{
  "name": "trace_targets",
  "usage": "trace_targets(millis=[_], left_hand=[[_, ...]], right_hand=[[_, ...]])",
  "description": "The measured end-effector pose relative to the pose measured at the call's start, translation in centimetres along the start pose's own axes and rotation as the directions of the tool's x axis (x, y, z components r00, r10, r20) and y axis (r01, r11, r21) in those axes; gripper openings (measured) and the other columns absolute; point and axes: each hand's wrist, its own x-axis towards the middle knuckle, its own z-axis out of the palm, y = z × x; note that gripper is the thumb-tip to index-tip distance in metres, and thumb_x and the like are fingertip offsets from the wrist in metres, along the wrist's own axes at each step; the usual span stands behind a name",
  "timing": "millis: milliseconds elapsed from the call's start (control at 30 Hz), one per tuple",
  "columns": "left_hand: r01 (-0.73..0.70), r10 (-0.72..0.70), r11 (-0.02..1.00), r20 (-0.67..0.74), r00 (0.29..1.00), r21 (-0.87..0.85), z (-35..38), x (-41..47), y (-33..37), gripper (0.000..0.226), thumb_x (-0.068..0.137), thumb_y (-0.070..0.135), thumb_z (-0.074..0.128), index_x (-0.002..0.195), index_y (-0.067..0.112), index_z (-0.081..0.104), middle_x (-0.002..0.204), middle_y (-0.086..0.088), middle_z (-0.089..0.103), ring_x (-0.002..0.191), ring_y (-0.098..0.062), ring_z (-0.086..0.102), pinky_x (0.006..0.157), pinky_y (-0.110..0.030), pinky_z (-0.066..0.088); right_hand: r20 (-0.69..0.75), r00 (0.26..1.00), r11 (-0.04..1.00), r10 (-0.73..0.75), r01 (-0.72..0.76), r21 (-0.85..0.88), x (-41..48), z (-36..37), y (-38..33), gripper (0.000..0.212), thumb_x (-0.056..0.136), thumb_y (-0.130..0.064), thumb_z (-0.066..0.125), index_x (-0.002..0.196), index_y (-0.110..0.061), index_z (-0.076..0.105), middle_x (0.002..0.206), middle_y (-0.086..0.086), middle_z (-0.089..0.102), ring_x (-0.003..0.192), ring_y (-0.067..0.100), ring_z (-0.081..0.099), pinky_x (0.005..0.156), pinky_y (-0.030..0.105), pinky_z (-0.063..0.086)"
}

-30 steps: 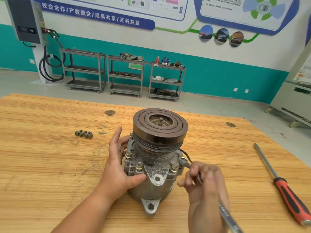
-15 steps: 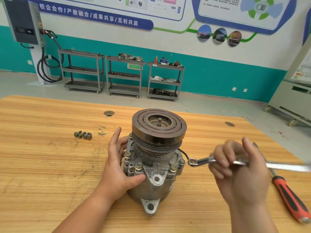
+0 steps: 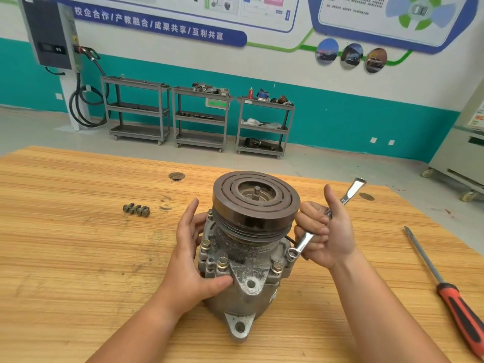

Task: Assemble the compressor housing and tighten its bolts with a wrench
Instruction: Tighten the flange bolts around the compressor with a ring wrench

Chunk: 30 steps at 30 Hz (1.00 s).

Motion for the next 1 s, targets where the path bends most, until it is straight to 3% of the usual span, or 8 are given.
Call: trace_targets(millis=[167,333,433,500,600,700,833,1000], left_hand=[[-0.003,0.003,1.000,0.039,0.999,-0.013,-0.3,0.0,0.0,0.124,0.041,0.076,0.078,0.143,0.054,0.013,0.141,0.010,0.036,0.126,0.006,0.043,0.093,-0.005,0.037],[-0.010,0.010,1.000,0.058,0.998,0.006,-0.5,-0.1,0.1,0.123,0.041,0.079,0.076,0.143,0.055,0.013,0.138,0.031,0.034,0.129,0.008,0.037,0.093,-0.003,0.036],[-0.008,0.008,1.000,0.057,0.998,0.001,-0.4,-0.1,0.2,0.124,0.041,0.079,0.076,0.144,0.052,0.014,0.141,0.025,0.035,0.131,0.005,0.038,0.095,-0.005,0.036],[0.005,-0.004,1.000,0.053,0.999,-0.014,-0.4,-0.2,0.3,0.125,0.039,0.078,0.078,0.144,0.053,0.015,0.143,0.016,0.036,0.131,0.002,0.040,0.096,-0.008,0.038],[0.027,-0.026,0.999,0.057,0.998,-0.027,-0.4,-0.2,0.2,0.125,0.037,0.076,0.081,0.141,0.058,0.015,0.143,0.010,0.039,0.130,-0.003,0.044,0.099,-0.016,0.042],[0.038,-0.037,0.999,0.054,0.998,-0.021,-0.4,-0.1,0.2,0.124,0.035,0.077,0.080,0.140,0.060,0.016,0.142,0.011,0.041,0.129,-0.003,0.045,0.101,-0.024,0.041],[0.036,-0.034,0.999,0.052,0.998,-0.027,-0.4,-0.2,0.0,0.123,0.036,0.074,0.083,0.139,0.061,0.017,0.141,0.009,0.042,0.130,-0.009,0.045,0.105,-0.037,0.040],[0.048,-0.047,0.998,0.038,0.998,-0.031,-0.3,-0.2,0.2,0.125,0.033,0.075,0.082,0.138,0.062,0.016,0.141,0.007,0.042,0.129,-0.009,0.046,0.107,-0.043,0.039]], right_hand=[[-0.002,0.997,0.992,0.073,-0.073,-0.104,0.0,0.3,-0.8,0.053,0.090,-0.059,0.036,0.059,-0.016,0.035,0.050,-0.002,0.031,0.039,0.008,0.027,0.034,0.014,0.021],[0.100,0.986,0.989,0.133,-0.139,0.054,0.2,0.1,-0.6,0.050,0.088,-0.053,0.051,0.062,-0.013,0.035,0.052,0.003,0.034,0.037,0.009,0.026,0.033,0.016,0.014],[0.121,0.978,0.985,0.170,-0.173,0.018,1.0,0.3,-1.0,0.050,0.090,-0.054,0.048,0.064,-0.013,0.036,0.053,0.002,0.035,0.034,0.005,0.017,0.032,0.016,0.012],[0.071,0.981,0.980,0.183,-0.175,-0.098,1.2,0.4,-1.0,0.049,0.088,-0.055,0.050,0.060,-0.016,0.039,0.049,-0.002,0.036,0.033,0.005,0.021,0.031,0.014,0.012],[-0.020,0.983,0.980,0.182,-0.183,-0.077,0.7,0.1,-1.0,0.048,0.083,-0.051,0.062,0.055,-0.018,0.039,0.044,-0.005,0.034,0.032,0.005,0.022,0.029,0.013,0.018],[-0.216,0.974,0.989,0.064,-0.090,-0.115,-0.2,0.8,-0.5,0.053,0.081,-0.061,0.052,0.052,-0.020,0.034,0.041,-0.008,0.031,0.031,0.003,0.017,0.026,0.012,0.019],[-0.456,0.866,0.974,-0.207,0.138,-0.181,-1.5,3.2,1.0,0.059,0.083,-0.064,0.039,0.043,-0.020,0.039,0.038,-0.009,0.033,0.034,0.003,0.009,0.025,0.011,0.015],[-0.533,0.564,0.776,-0.631,0.433,-0.459,-3.9,6.3,5.0,0.049,0.082,-0.054,0.039,0.044,-0.021,0.039,0.044,-0.006,0.033,0.033,0.005,0.017,0.032,0.012,0.020]])
